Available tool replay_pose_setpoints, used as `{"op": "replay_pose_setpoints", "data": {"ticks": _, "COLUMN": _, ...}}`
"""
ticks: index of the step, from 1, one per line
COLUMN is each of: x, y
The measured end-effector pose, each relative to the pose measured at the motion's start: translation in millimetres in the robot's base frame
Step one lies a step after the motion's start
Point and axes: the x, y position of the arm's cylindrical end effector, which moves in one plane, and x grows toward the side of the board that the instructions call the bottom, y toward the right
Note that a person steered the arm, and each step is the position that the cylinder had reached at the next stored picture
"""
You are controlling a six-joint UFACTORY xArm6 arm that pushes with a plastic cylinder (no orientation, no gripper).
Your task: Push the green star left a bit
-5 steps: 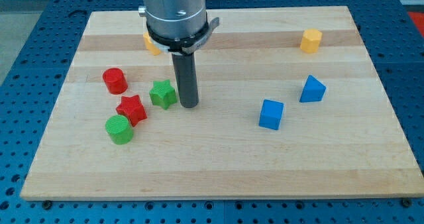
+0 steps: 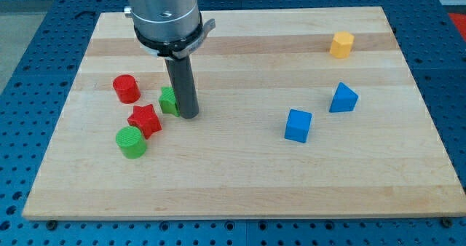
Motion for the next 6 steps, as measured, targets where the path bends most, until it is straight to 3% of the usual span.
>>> {"op": "replay_pose_setpoints", "data": {"ticks": 2, "x": -24, "y": 34}}
{"op": "replay_pose_setpoints", "data": {"ticks": 6, "x": -25, "y": -18}}
